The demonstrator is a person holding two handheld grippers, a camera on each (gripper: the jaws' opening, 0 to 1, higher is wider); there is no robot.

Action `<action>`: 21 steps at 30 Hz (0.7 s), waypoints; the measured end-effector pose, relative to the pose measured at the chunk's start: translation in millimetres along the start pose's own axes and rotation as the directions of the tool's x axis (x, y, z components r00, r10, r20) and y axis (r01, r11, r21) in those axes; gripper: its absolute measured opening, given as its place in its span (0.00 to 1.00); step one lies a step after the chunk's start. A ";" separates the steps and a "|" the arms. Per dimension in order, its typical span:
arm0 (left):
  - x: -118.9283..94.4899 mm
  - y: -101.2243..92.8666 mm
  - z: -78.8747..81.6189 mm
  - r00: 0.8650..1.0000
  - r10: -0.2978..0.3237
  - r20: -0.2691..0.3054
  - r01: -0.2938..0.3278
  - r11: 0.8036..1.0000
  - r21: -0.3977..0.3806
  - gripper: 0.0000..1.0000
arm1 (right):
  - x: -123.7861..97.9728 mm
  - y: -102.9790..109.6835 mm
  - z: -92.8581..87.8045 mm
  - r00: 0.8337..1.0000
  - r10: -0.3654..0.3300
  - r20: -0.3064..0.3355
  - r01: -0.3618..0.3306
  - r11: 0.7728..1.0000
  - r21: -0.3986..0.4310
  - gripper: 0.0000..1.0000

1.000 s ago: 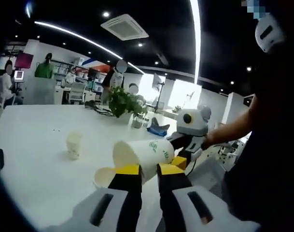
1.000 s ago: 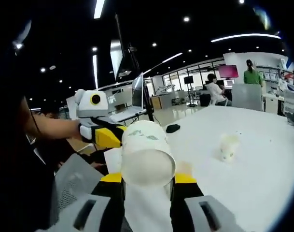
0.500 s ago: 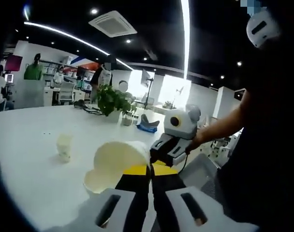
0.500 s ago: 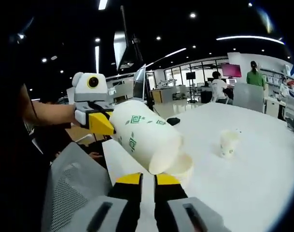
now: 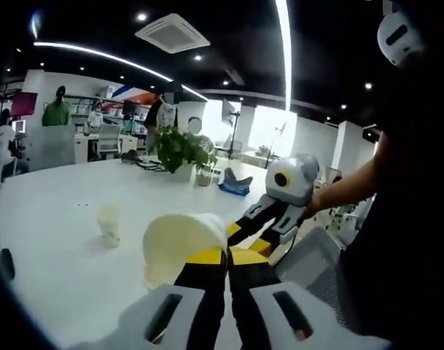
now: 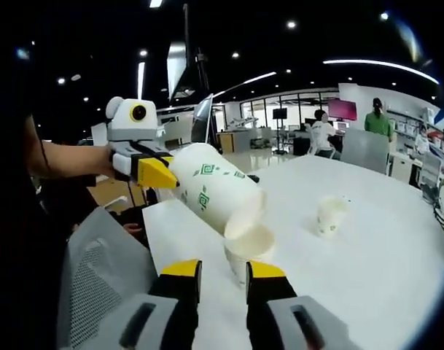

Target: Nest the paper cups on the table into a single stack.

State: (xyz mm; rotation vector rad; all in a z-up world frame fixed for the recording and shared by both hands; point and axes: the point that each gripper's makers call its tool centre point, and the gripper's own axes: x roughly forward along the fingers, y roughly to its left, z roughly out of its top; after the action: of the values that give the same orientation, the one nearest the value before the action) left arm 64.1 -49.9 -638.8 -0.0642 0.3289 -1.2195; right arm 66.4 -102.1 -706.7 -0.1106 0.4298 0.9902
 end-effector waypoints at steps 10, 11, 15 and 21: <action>-1.3 8.0 -3.6 0.999 0.015 -0.045 -0.013 0.999 0.029 0.00 | -9.8 -12.0 4.3 0.998 -0.064 0.023 0.064 0.998 0.022 0.36; -1.4 8.8 -3.2 0.999 0.016 -0.048 -0.014 0.999 0.032 0.00 | -10.6 -12.8 4.1 0.997 -0.069 0.022 0.069 0.997 0.025 0.37; -1.9 13.4 -1.4 0.997 0.020 -0.071 -0.016 0.998 0.058 0.00 | -15.8 -18.8 4.1 0.994 -0.101 0.035 0.100 0.994 0.039 0.42; -2.3 19.3 1.2 0.994 0.022 -0.110 -0.012 0.995 0.098 0.00 | -20.8 -26.2 2.9 0.989 -0.145 0.040 0.143 0.988 0.051 0.53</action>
State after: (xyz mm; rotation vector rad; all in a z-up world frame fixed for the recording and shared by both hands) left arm 81.3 -41.2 -641.5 0.0908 0.3651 -1.2229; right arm 79.1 -132.1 -698.4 -0.0753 0.4001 0.8378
